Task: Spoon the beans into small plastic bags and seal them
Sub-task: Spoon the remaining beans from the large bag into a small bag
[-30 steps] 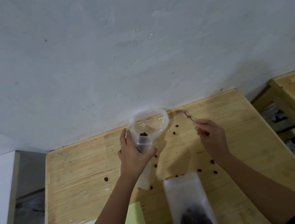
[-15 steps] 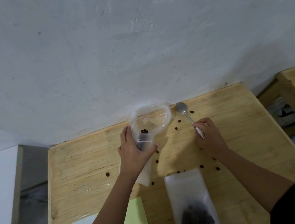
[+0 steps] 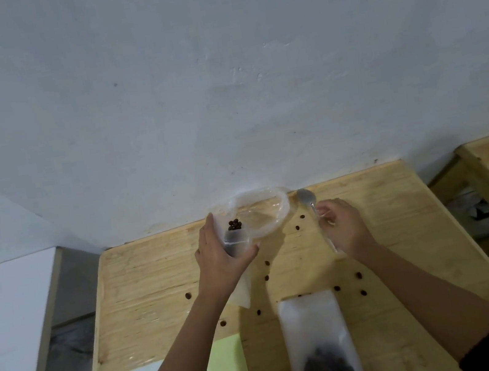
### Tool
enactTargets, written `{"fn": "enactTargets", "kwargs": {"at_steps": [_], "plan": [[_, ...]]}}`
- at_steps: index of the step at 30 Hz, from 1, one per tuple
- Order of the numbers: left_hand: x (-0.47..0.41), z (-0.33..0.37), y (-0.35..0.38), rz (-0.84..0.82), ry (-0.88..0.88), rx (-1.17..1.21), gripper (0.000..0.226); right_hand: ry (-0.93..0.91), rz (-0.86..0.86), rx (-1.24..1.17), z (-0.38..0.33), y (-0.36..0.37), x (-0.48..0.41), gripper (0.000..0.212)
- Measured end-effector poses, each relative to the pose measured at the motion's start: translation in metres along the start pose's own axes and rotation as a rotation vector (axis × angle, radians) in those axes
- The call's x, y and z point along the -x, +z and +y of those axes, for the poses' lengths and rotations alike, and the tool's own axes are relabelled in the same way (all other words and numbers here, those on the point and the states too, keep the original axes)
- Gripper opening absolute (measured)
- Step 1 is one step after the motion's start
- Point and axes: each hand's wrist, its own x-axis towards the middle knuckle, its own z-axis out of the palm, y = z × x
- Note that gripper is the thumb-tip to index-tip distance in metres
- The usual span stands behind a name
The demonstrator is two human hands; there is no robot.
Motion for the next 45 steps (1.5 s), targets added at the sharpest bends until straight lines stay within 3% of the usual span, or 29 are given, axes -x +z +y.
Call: {"fn": "enactTargets", "kwargs": {"at_steps": [2, 5, 10, 16, 20, 25, 28, 33, 37, 45], "plan": [[0.006, 0.006, -0.005, 0.015, 0.006, 0.022, 0.107, 0.012, -0.196, -0.167, -0.037, -0.009, 0.002, 0.03], [0.016, 0.02, -0.014, 0.04, 0.016, 0.053, 0.113, -0.105, -0.469, -0.2, -0.094, -0.022, 0.012, 0.029], [0.03, 0.036, -0.028, 0.108, 0.119, 0.09, 0.111, -0.309, -0.539, 0.017, -0.154, -0.033, 0.035, 0.027], [0.038, 0.053, -0.045, 0.164, 0.269, 0.104, 0.109, -0.466, -0.457, 0.19, -0.183, -0.037, 0.047, 0.014], [0.045, 0.061, -0.056, 0.098, 0.206, 0.254, 0.11, -0.462, -0.34, 0.17, -0.186, -0.046, 0.046, 0.012], [0.037, 0.075, -0.081, 0.153, 0.287, 0.425, 0.05, -0.408, -0.088, -0.114, -0.182, -0.059, 0.04, 0.012], [0.028, 0.09, -0.094, 0.21, 0.327, 0.456, 0.03, -0.37, -0.055, -0.289, -0.188, -0.063, 0.042, 0.014], [0.017, 0.105, -0.111, 0.188, 0.318, 0.602, 0.027, -0.402, -0.041, -0.377, -0.202, -0.069, 0.043, 0.012], [0.014, 0.113, -0.12, 0.135, 0.335, 0.687, 0.024, -0.428, -0.036, -0.338, -0.212, -0.068, 0.039, 0.023], [0.013, 0.12, -0.119, 0.204, 0.266, 0.746, 0.019, -0.353, 0.004, -0.364, -0.22, -0.057, 0.041, 0.024]]}}
